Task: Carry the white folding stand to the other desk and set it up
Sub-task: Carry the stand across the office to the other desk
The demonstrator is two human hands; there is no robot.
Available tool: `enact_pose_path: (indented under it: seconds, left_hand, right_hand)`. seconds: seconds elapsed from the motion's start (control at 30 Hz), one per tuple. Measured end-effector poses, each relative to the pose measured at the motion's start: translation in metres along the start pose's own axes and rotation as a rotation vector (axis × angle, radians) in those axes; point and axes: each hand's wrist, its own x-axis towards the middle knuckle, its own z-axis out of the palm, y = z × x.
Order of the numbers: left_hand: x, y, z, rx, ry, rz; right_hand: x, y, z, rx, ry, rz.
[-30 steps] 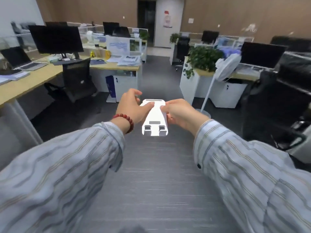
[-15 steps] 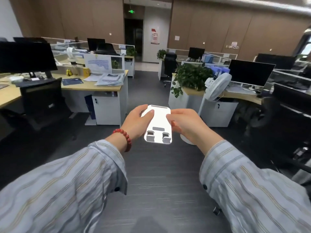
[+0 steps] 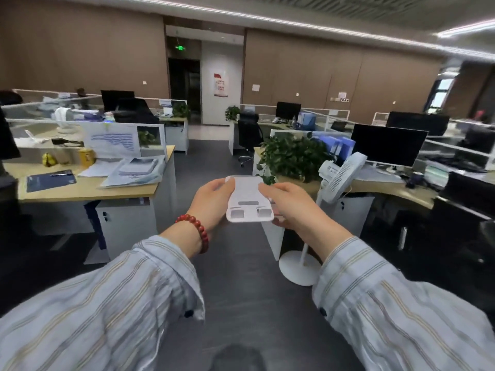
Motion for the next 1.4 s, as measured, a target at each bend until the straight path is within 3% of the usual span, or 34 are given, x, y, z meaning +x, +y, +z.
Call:
enact_pose_path:
  seconds: [0.23, 0.47, 0.9, 1.1, 1.4]
  left_hand:
    - [0.179, -0.036, 0.027, -0.183, -0.184, -0.079]
    - [0.398, -0.054, 0.051, -0.030, -0.275, -0.234]
    - [0.756, -0.090, -0.041, -0.056, -0.038, -0.221]
    - [0.946, -0.100, -0.066, -0.043, -0.055, -0.223]
    - [1.205, -0.137, -0.040, -0.057, -0.182, -0.269]
  right_hand:
    - [0.188, 0.016, 0.001, 0.198, -0.035, 0.013]
    - [0.406, 0.016, -0.023, 0.311, -0.021, 0.064]
    - [0.789, -0.006, 0.097, 0.331, -0.185, 0.042]
    - [0.970, -0.027, 0.139, 0.339, -0.155, 0.052]
    - [1.207, -0.026, 0.136, 0.332, -0.015, 0.059]
